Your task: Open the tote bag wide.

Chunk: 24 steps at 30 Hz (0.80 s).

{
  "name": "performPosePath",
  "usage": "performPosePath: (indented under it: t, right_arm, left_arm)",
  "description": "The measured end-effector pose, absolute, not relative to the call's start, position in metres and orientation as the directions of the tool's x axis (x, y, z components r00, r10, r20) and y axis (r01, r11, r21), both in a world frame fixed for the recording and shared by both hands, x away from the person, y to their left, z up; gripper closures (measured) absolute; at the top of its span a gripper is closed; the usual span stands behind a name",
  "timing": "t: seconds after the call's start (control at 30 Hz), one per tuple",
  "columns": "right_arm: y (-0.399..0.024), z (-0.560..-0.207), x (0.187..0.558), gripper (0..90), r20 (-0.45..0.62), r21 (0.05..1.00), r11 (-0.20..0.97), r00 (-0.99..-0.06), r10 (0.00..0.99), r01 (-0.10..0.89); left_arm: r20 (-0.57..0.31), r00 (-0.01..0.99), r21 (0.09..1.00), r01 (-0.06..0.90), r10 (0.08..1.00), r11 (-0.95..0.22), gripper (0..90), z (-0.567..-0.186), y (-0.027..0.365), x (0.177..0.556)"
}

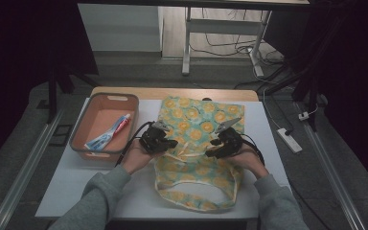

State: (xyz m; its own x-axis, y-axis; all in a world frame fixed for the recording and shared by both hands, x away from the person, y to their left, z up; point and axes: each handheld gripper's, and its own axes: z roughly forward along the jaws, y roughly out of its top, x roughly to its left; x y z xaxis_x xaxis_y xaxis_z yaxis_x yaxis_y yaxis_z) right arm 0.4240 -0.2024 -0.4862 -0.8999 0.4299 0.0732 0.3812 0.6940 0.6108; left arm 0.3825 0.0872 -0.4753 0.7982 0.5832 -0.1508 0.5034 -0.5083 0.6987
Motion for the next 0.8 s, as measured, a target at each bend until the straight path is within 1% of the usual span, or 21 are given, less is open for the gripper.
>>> performPosePath:
  t: [0.07, 0.1, 0.2, 0.27, 0.37, 0.4, 0.47, 0.5, 0.53, 0.6, 0.63, 0.7, 0.8]
  right_arm:
    - [-0.2, -0.488, 0.424, 36.8, 0.072, 0.604, 0.703, -0.904, 0.422, 0.377]
    - [-0.195, -0.493, 0.424, 36.1, 0.057, 0.578, 0.728, -0.908, 0.415, 0.369]
    - [-0.191, -0.497, 0.426, 35.2, 0.037, 0.557, 0.748, -0.911, 0.411, 0.36]
    - [-0.186, -0.504, 0.432, 34.2, 0.046, 0.542, 0.761, -0.917, 0.396, 0.356]
    - [-0.182, -0.507, 0.435, 35.2, 0.039, 0.525, 0.777, -0.921, 0.387, 0.348]
    - [-0.18, -0.508, 0.436, 38.6, 0.044, 0.523, 0.779, -0.924, 0.379, 0.344]
    - [-0.176, -0.509, 0.436, 50.3, 0.046, 0.521, 0.788, -0.932, 0.359, 0.329]
    - [-0.174, -0.509, 0.435, 58.1, 0.042, 0.518, 0.794, -0.937, 0.348, 0.318]
    - [-0.172, -0.507, 0.433, 74.4, 0.057, 0.507, 0.806, -0.945, 0.322, 0.305]
    - [-0.171, -0.507, 0.429, 85.3, 0.059, 0.498, 0.819, -0.953, 0.297, 0.286]
    - [-0.171, -0.507, 0.429, 85.3, 0.059, 0.498, 0.819, -0.953, 0.297, 0.286]
    - [-0.169, -0.506, 0.427, 88.6, 0.041, 0.486, 0.829, -0.955, 0.294, 0.276]
    - [-0.169, -0.503, 0.422, 89.1, 0.038, 0.493, 0.825, -0.955, 0.295, 0.274]
  left_arm:
    - [-0.152, 0.799, 0.697, 0.504, 0.583, -0.51, 88.3, -0.476, 0.087, 0.383]
    - [-0.153, 0.799, 0.697, 0.505, 0.582, -0.51, 88.3, -0.476, 0.087, 0.383]
    - [-0.154, 0.801, 0.699, 0.502, 0.578, -0.509, 88.3, -0.476, 0.087, 0.383]
    - [-0.153, 0.803, 0.701, 0.499, 0.577, -0.509, 88.3, -0.476, 0.086, 0.383]
    - [-0.155, 0.804, 0.703, 0.498, 0.575, -0.507, 88.3, -0.476, 0.086, 0.383]
    - [-0.155, 0.804, 0.704, 0.498, 0.575, -0.507, 88.4, -0.476, 0.086, 0.383]
    - [-0.156, 0.804, 0.704, 0.498, 0.575, -0.506, 88.3, -0.476, 0.087, 0.383]
    - [-0.156, 0.804, 0.704, 0.498, 0.574, -0.506, 88.3, -0.476, 0.087, 0.382]
    - [-0.155, 0.804, 0.705, 0.497, 0.574, -0.506, 88.3, -0.476, 0.087, 0.382]
    - [-0.155, 0.803, 0.708, 0.497, 0.576, -0.502, 88.2, -0.476, 0.087, 0.382]
    - [-0.153, 0.804, 0.708, 0.495, 0.575, -0.504, 88.2, -0.476, 0.087, 0.382]
    - [-0.147, 0.805, 0.711, 0.49, 0.575, -0.504, 88.1, -0.475, 0.087, 0.381]
    - [-0.141, 0.803, 0.723, 0.484, 0.58, -0.494, 87.5, -0.473, 0.089, 0.381]
